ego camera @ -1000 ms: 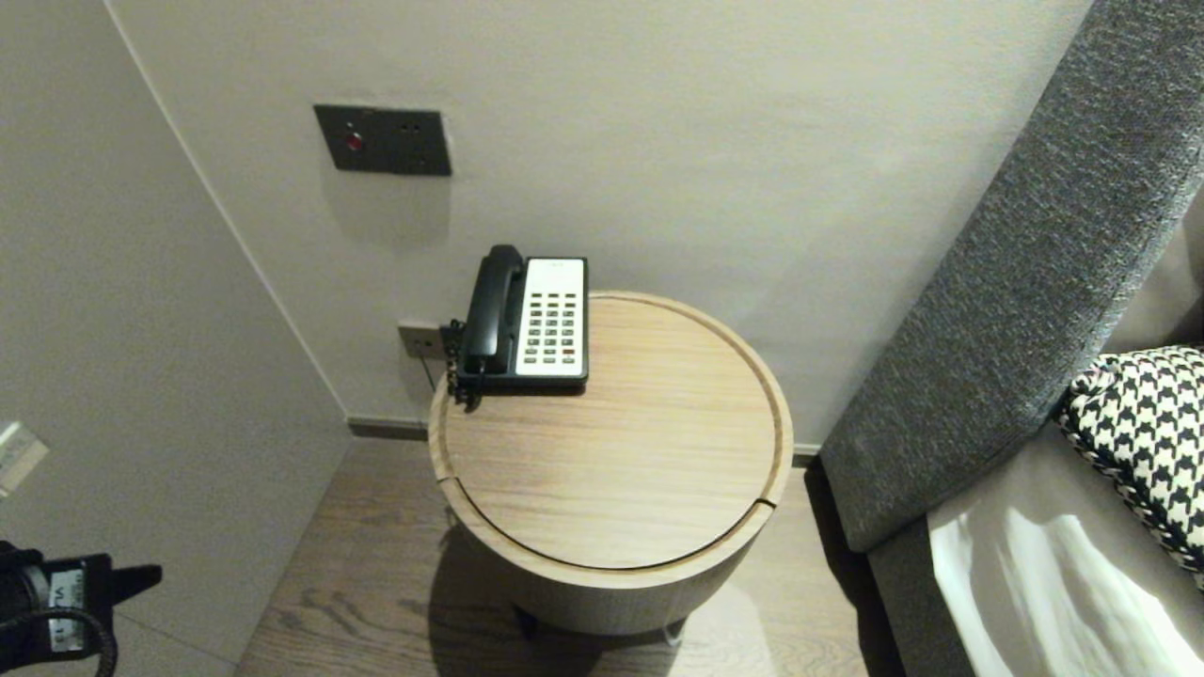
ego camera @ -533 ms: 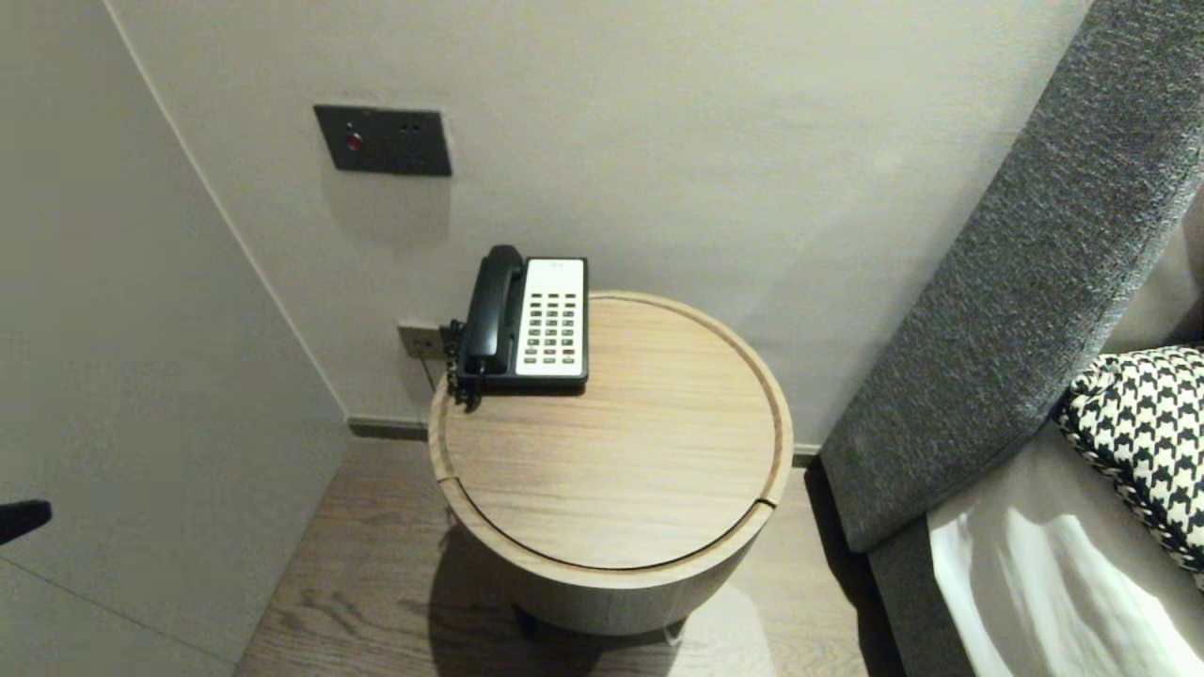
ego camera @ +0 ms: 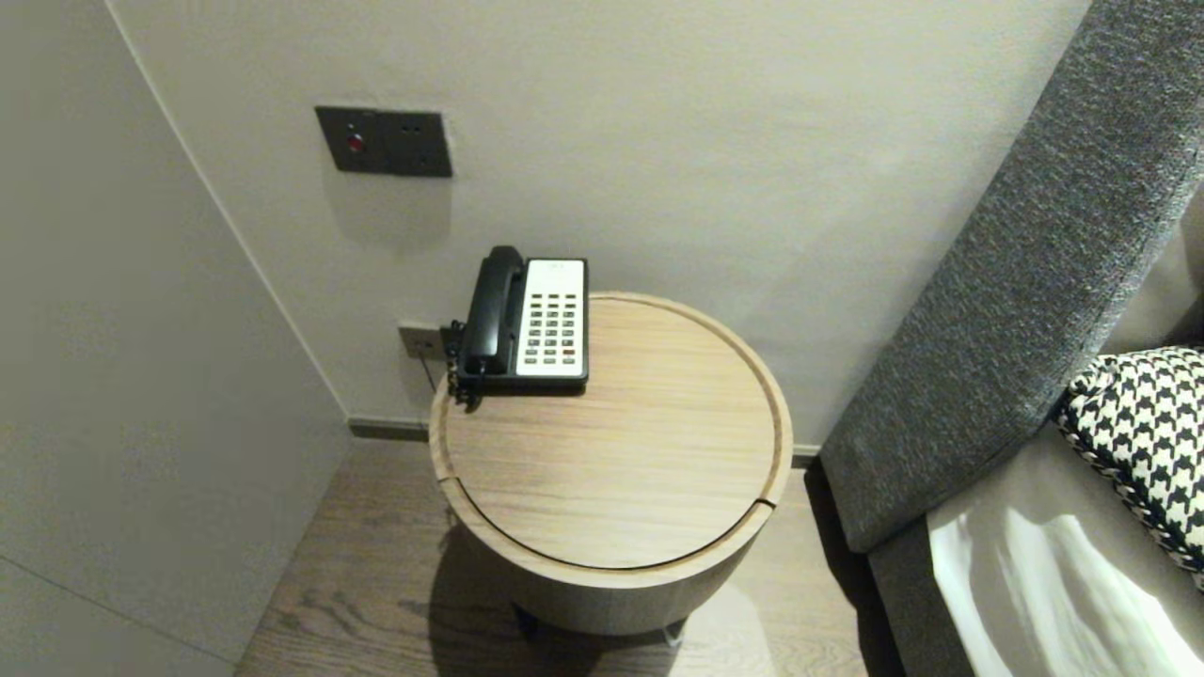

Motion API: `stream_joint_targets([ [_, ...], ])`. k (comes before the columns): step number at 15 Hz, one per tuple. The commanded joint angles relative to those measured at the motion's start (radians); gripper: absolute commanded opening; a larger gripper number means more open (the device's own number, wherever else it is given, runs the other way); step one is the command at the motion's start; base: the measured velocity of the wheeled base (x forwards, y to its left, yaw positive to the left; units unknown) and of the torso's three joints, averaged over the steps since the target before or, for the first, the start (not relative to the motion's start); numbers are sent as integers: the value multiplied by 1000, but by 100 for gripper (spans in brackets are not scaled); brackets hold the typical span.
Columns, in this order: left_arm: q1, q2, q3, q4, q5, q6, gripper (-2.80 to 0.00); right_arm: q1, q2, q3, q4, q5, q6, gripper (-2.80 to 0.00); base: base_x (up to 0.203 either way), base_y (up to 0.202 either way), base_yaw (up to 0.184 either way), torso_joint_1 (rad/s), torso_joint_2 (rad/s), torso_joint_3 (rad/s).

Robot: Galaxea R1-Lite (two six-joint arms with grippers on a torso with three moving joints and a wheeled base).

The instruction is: Open the nightstand drawer

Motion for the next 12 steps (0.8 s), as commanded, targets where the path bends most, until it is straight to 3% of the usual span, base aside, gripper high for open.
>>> stream_joint_targets([
  [1, -1, -76, 119, -68, 8, -3, -280, 0, 1, 40, -1, 0, 0, -280, 0, 0, 0, 0, 0, 0],
  [5, -1, -76, 429, -588, 110, 4, -280, 0, 1, 40, -1, 0, 0, -280, 0, 0, 0, 0, 0, 0],
  [6, -1, -77, 492, -663, 130, 4, -280, 0, 1, 40, -1, 0, 0, -280, 0, 0, 0, 0, 0, 0],
  [8, -1, -78, 546, -713, 135, -3, -280, 0, 1, 40, -1, 0, 0, -280, 0, 0, 0, 0, 0, 0],
  [10, -1, -77, 579, -726, 88, -10, -280, 0, 1, 40, -1, 0, 0, -280, 0, 0, 0, 0, 0, 0],
  [12, -7, -78, 576, -723, 35, -79, -280, 0, 1, 40, -1, 0, 0, -280, 0, 0, 0, 0, 0, 0],
])
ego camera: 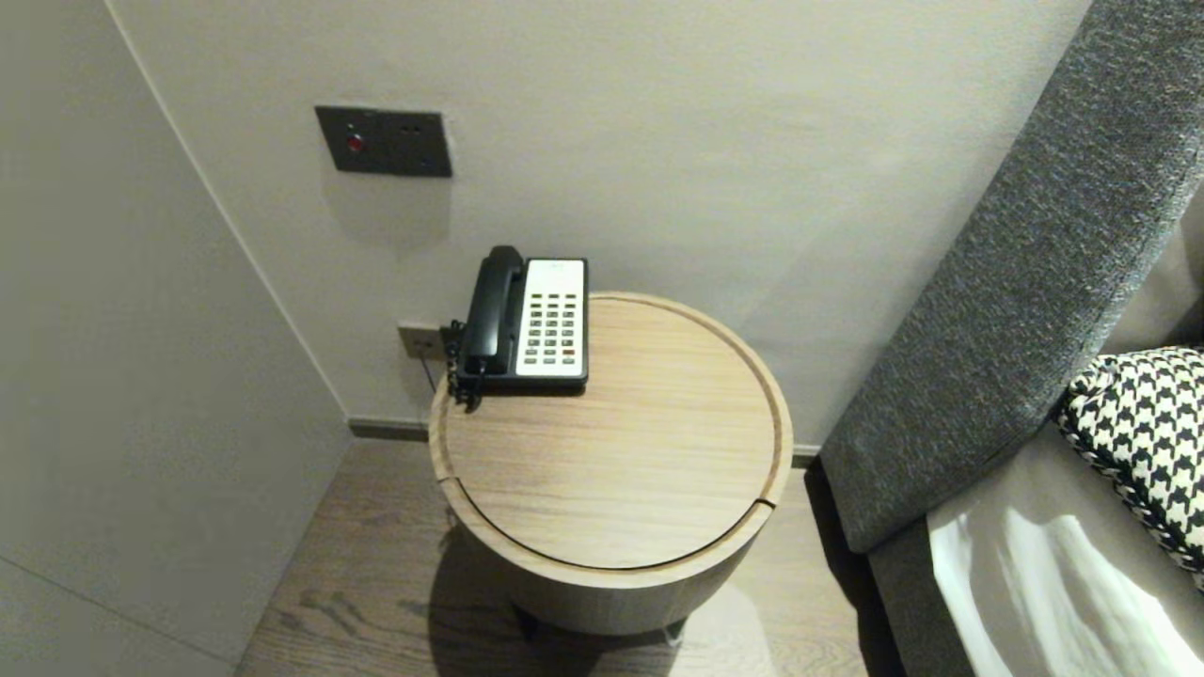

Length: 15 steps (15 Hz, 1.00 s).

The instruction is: Open the nightstand drawer

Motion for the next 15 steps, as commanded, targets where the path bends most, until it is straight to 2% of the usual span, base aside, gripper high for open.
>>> stream_joint_targets([
  [1, -39, 3, 4, 9, -29, -66, -280, 0, 1, 40, -1, 0, 0, -280, 0, 0, 0, 0, 0, 0],
  [2, -100, 0, 3, 14, -21, -96, -280, 0, 1, 40, -1, 0, 0, -280, 0, 0, 0, 0, 0, 0],
  [3, -149, -1, 3, 22, 20, -114, -280, 0, 1, 40, -1, 0, 0, -280, 0, 0, 0, 0, 0, 0],
  [5, -160, -3, 10, 21, 105, -115, -280, 0, 1, 40, -1, 0, 0, -280, 0, 0, 0, 0, 0, 0],
  [6, -160, -4, 11, 18, 126, -98, -280, 0, 1, 40, -1, 0, 0, -280, 0, 0, 0, 0, 0, 0],
  [8, -159, -5, 32, -6, 176, 18, -280, 0, 1, 40, -1, 0, 0, -280, 0, 0, 0, 0, 0, 0],
  [10, -123, -52, 38, -25, 180, 53, -280, 0, 1, 40, -1, 0, 0, -280, 0, 0, 0, 0, 0, 0],
  [12, -95, -91, 36, -19, 182, 57, -280, 0, 1, 40, -1, 0, 0, -280, 0, 0, 0, 0, 0, 0],
  [15, -94, -154, 36, -17, 182, 59, -280, 0, 1, 40, -1, 0, 0, -280, 0, 0, 0, 0, 0, 0],
])
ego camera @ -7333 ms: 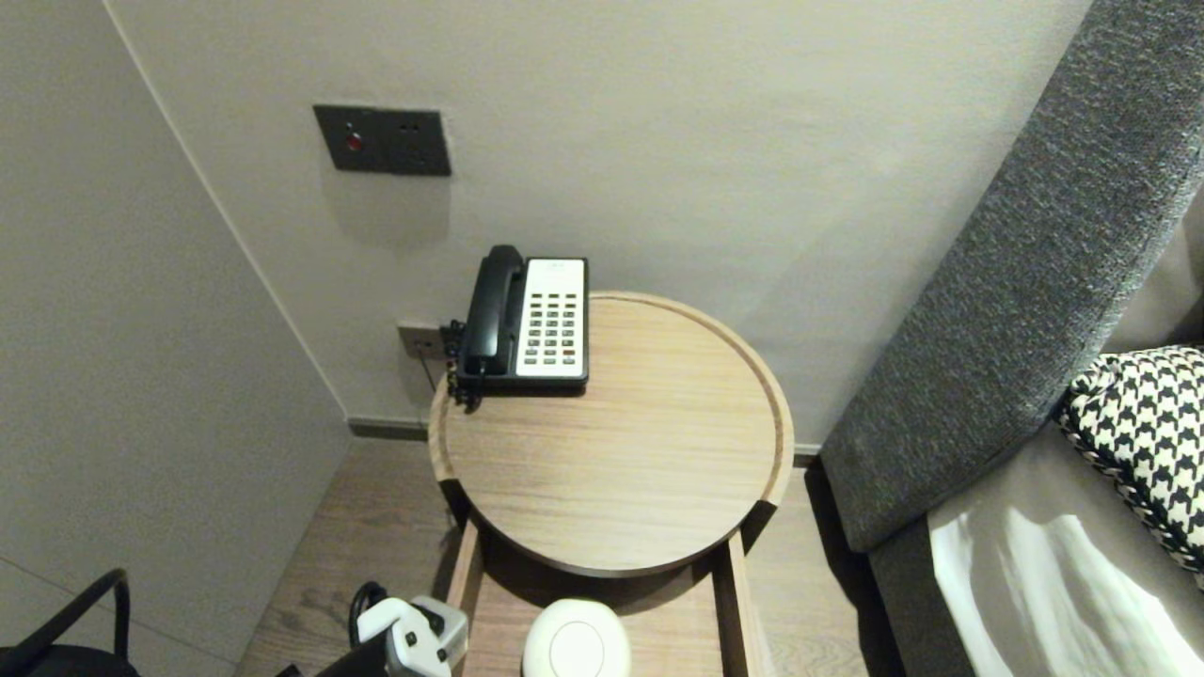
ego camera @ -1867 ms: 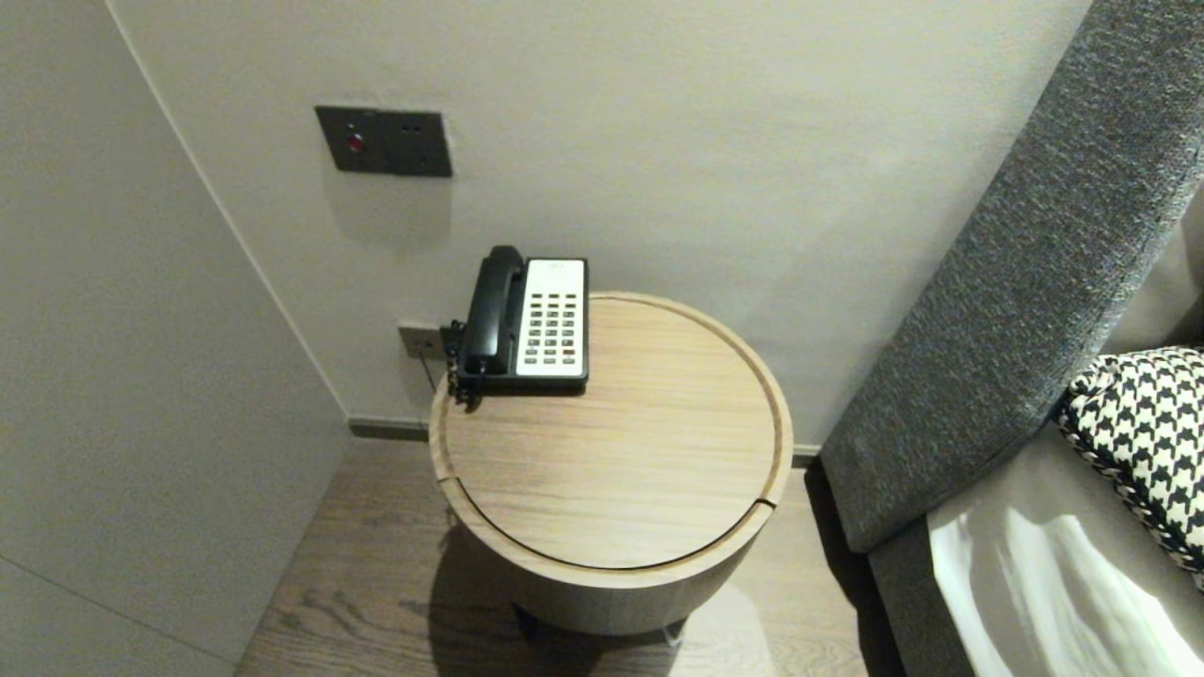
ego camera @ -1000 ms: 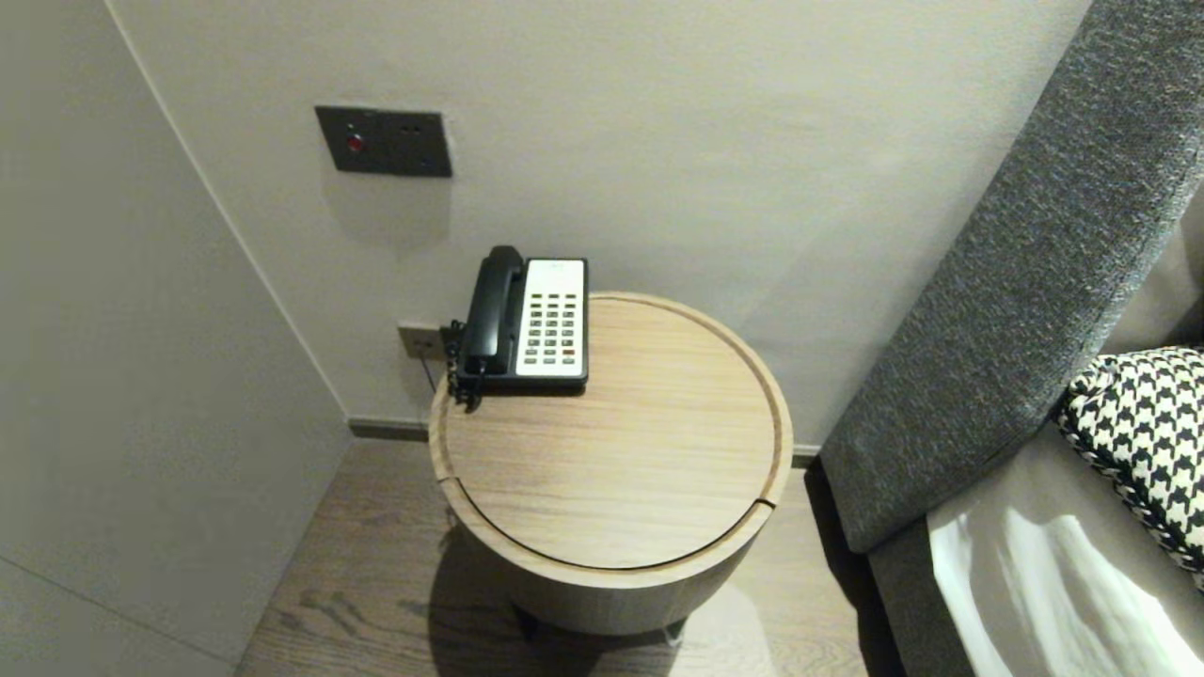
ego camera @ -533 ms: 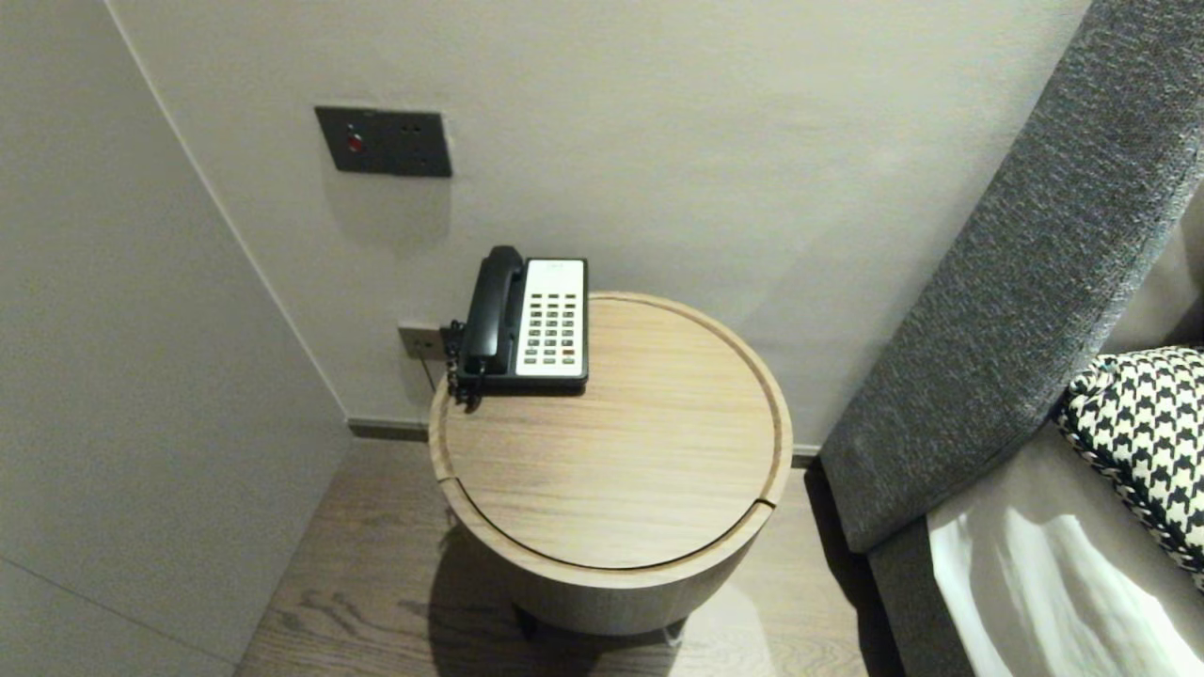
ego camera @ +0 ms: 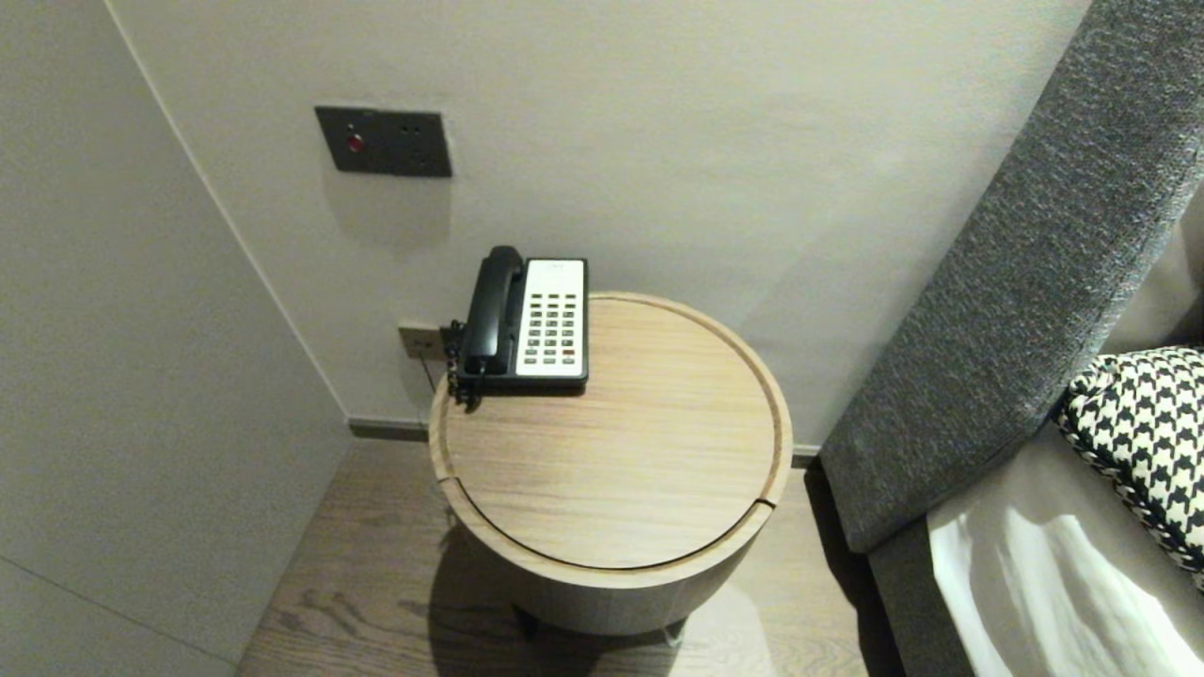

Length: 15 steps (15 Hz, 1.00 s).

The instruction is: Open the nightstand drawer

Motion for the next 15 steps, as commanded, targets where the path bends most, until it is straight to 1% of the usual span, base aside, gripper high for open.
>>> stream_joint_targets([
  [1, 2, -61, 0, 1, 0, 0, -280, 0, 1, 40, -1, 0, 0, -280, 0, 0, 0, 0, 0, 0],
  [5, 3, -143, -1, 2, 0, 8, -280, 0, 2, 40, -1, 0, 0, -280, 0, 0, 0, 0, 0, 0],
  [9, 4, -164, 4, 8, 5, 106, -280, 0, 1, 40, -1, 0, 0, -280, 0, 0, 0, 0, 0, 0],
  [10, 4, -166, 3, 24, -3, 141, -280, 0, 1, 40, -1, 0, 2, -280, 0, 0, 0, 0, 0, 0],
  [12, 3, -167, -11, 69, -14, 144, -280, 0, 1, 40, -1, 0, 2, -280, 0, 0, 0, 0, 0, 0],
  [15, 3, -167, -4, 50, -12, 132, -280, 0, 1, 40, -1, 0, 2, -280, 0, 0, 0, 0, 0, 0],
])
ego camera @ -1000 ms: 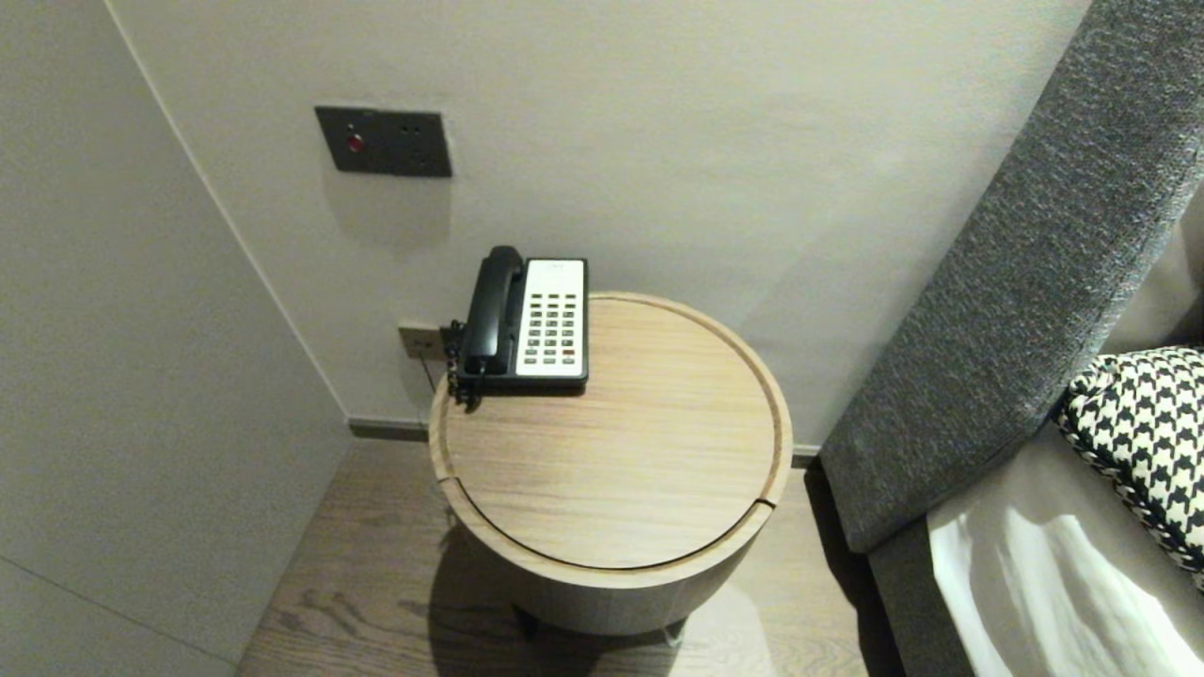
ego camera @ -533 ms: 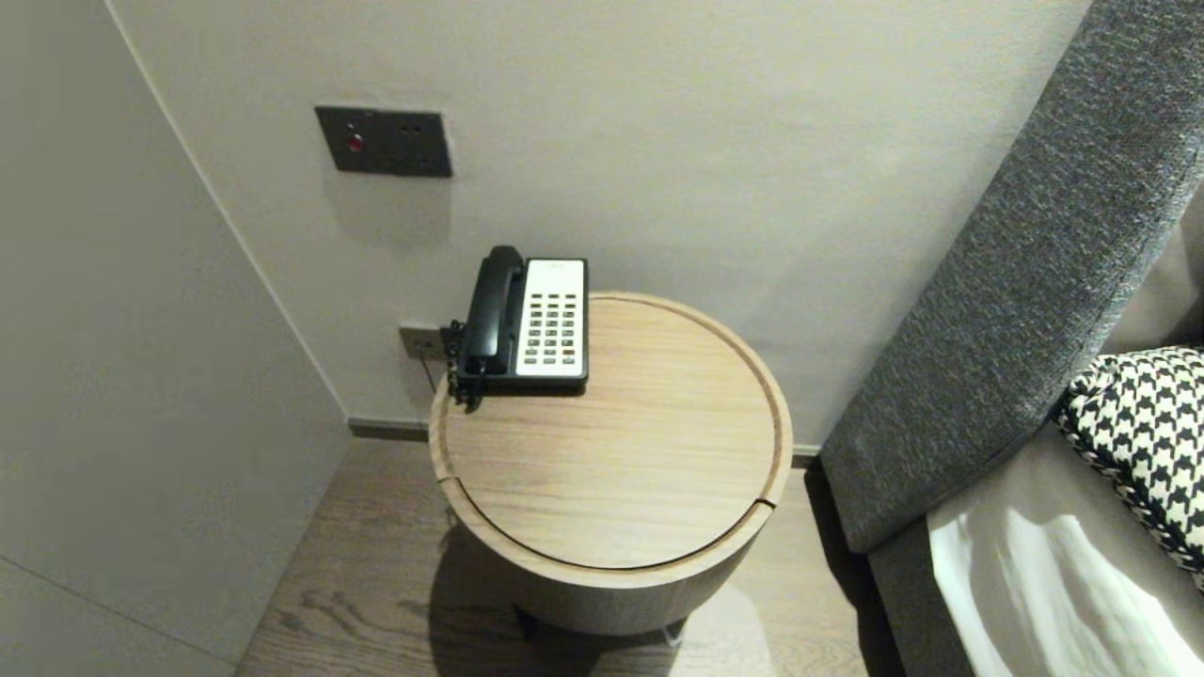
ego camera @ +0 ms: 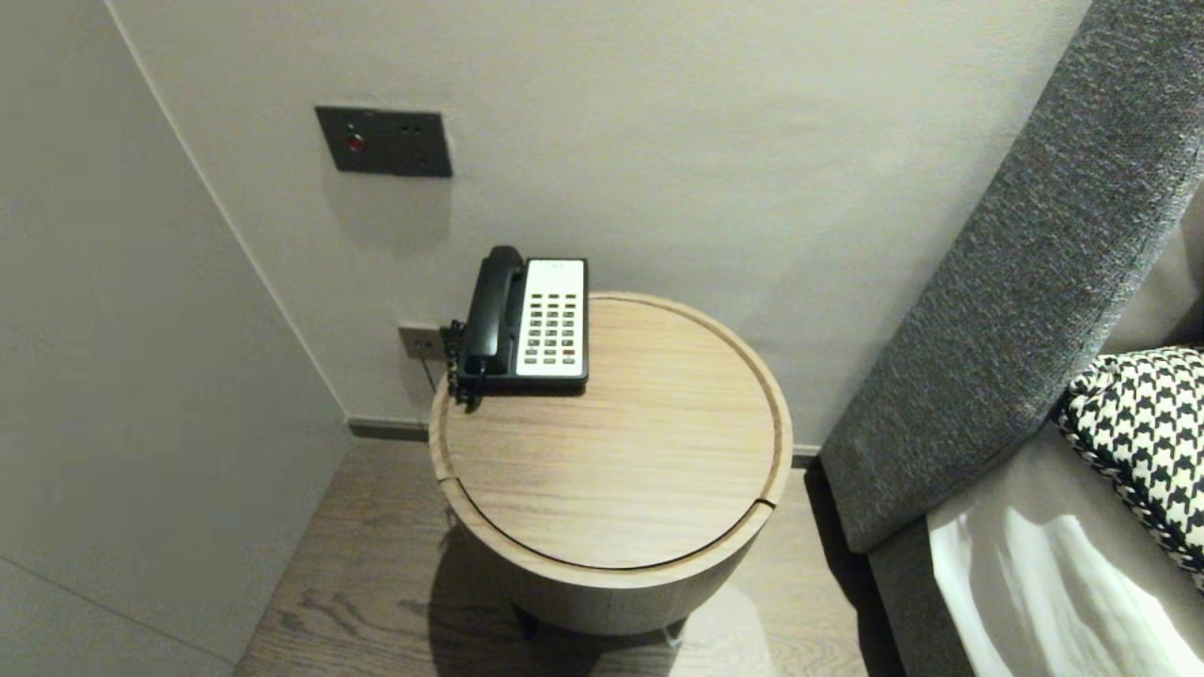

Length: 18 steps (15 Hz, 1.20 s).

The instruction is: Open the nightstand drawer

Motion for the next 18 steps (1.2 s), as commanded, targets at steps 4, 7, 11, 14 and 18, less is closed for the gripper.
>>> stream_joint_targets([
  [4, 0, -2, 14, -42, 9, -25, -280, 0, 1, 40, -1, 0, 1, -280, 0, 0, 0, 0, 0, 0],
  [7, -1, -2, 14, -42, 9, -25, -280, 0, 1, 40, -1, 0, -1, -280, 0, 0, 0, 0, 0, 0],
  [11, 0, -2, 14, -42, 9, -25, -280, 0, 2, 36, 2, -2, -11, -280, 0, 0, 0, 0, 0, 0],
  [14, 0, -2, 14, -42, 8, -25, -280, 0, 2, 30, 21, -3, -13, -280, 0, 0, 0, 0, 0, 0],
  [18, 0, -2, 14, -42, 9, -25, -280, 1, 10, -60, 154, 14, -19, -280, 0, 0, 0, 0, 0, 0],
])
